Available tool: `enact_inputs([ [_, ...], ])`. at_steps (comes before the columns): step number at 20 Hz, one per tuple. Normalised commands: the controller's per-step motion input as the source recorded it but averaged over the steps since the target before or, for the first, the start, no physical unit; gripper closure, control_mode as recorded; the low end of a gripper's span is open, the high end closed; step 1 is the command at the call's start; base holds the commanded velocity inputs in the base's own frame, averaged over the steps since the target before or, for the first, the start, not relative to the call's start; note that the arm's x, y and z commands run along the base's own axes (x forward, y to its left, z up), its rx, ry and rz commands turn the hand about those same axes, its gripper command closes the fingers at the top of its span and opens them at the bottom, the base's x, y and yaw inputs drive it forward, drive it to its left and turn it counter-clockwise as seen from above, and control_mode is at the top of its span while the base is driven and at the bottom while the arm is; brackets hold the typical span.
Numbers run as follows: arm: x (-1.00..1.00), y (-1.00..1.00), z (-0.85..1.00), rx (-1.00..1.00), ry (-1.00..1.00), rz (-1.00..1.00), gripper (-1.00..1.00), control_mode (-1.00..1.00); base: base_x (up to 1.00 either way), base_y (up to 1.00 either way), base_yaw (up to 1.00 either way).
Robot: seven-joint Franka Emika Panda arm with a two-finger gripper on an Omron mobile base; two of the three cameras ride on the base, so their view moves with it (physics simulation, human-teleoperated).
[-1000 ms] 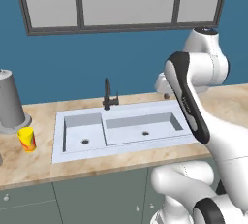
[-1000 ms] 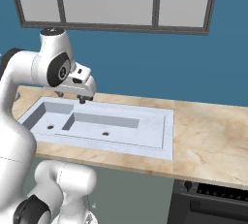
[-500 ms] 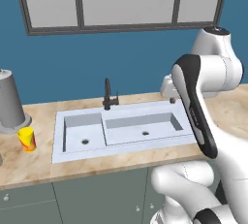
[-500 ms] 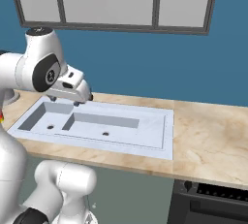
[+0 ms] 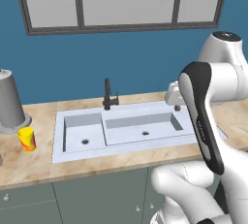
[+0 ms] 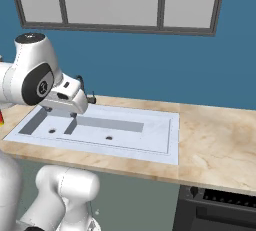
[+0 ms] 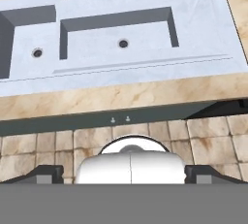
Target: Place the cup in the left basin and the glass cup in the right basin of the sink.
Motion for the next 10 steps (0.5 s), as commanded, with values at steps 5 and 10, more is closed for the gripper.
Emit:
enact_inputs([
  [5, -0.17, 0.00, 0.00, 0.00, 0.00, 0.00, -1.00, -1.00, 0.00, 0.00, 0.00],
  [10, -0.10, 0.00, 0.00, 0.00, 0.00, 0.00, -1.00, -1.00, 0.00, 0.00, 0.00],
])
